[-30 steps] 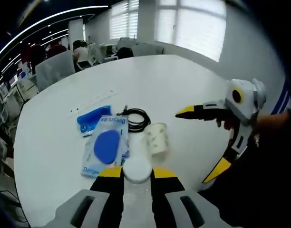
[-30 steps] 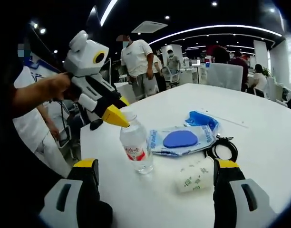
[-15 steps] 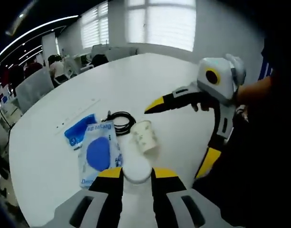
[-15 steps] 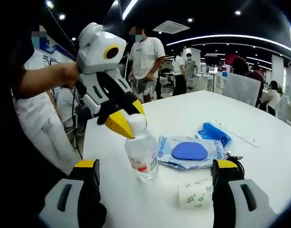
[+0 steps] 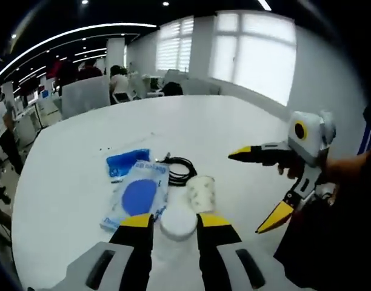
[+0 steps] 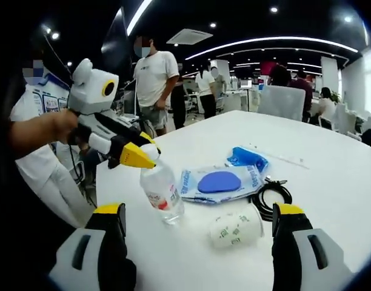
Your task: Arrange the tabletop items into an orderly group along one side of the table until the central work area is clear of visible clutter.
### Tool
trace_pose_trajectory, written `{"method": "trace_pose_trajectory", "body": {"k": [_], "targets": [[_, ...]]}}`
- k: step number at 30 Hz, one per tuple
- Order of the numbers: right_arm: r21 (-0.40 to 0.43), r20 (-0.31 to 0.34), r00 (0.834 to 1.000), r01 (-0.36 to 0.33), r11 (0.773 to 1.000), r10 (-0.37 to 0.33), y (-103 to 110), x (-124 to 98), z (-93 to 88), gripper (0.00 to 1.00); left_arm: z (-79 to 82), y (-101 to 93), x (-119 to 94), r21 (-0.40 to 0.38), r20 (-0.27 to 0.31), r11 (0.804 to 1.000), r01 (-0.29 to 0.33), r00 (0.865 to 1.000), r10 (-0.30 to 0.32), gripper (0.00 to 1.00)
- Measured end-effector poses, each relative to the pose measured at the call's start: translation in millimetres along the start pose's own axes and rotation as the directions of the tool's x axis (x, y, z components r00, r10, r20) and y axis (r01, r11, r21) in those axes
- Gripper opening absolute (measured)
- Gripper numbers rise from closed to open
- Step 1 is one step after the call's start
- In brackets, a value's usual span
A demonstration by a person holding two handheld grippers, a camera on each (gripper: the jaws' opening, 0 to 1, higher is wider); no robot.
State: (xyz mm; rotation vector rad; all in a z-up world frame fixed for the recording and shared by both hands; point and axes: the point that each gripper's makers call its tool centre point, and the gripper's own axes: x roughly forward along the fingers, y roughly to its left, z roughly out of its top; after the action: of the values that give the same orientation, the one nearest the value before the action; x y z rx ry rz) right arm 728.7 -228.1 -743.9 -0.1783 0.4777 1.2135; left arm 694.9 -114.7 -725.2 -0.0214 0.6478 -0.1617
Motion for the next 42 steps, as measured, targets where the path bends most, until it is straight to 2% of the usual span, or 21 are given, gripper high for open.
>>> {"method": "trace_pose_trajectory", "body": {"k": [2, 4, 13, 25, 31, 35, 42], "targets": [[0.015, 0.000, 1.000, 0.015, 1.000, -0.015, -4.5, -4.8, -3.9, 0.96, -3.7, 0.7, 1.5, 0.025, 0.014, 0.999, -0.021, 1.000, 0.021, 0.26], [0.026, 0.000, 1.000, 0.030, 0.999, -0.030, -8.8, -9.7, -7.5, 0.96, 0.5, 0.3, 0.9, 0.038, 0.050, 0.998, -0.050, 0.998, 0.048, 0.23], [0.070, 0.001, 0.995, 0.097, 0.993, -0.097, -24.4, -30.5, -19.2, 0.96, -0.6, -1.0, 2.6, 0.070, 0.112, 0.997, -0.043, 0.993, 0.035, 0.21], [0.086, 0.009, 0.988, 0.155, 0.984, -0.156, -36.6, -44.5, -21.8, 0.96, 2.8, -4.4, 6.2, 0.145, 0.051, 0.988, 0.059, 0.996, -0.067, 0.18], [0.094, 0.013, 0.983, 0.180, 0.979, -0.182, -42.2, -49.5, -22.7, 0.96, 7.8, -7.8, 5.5, 0.195, 0.017, 0.969, 0.148, 0.988, -0.154, 0.17], [0.108, 0.020, 0.979, 0.201, 0.974, -0.204, -47.0, -52.5, -22.9, 0.97, 18.8, -5.3, 1.3, 0.236, 0.017, 0.953, 0.190, 0.980, -0.199, 0.17], [0.127, 0.029, 0.971, 0.230, 0.965, -0.236, -55.0, -57.1, -22.9, 0.97, 46.8, 14.7, -4.9, 0.285, 0.017, 0.930, 0.233, 0.969, -0.248, 0.17]]}}
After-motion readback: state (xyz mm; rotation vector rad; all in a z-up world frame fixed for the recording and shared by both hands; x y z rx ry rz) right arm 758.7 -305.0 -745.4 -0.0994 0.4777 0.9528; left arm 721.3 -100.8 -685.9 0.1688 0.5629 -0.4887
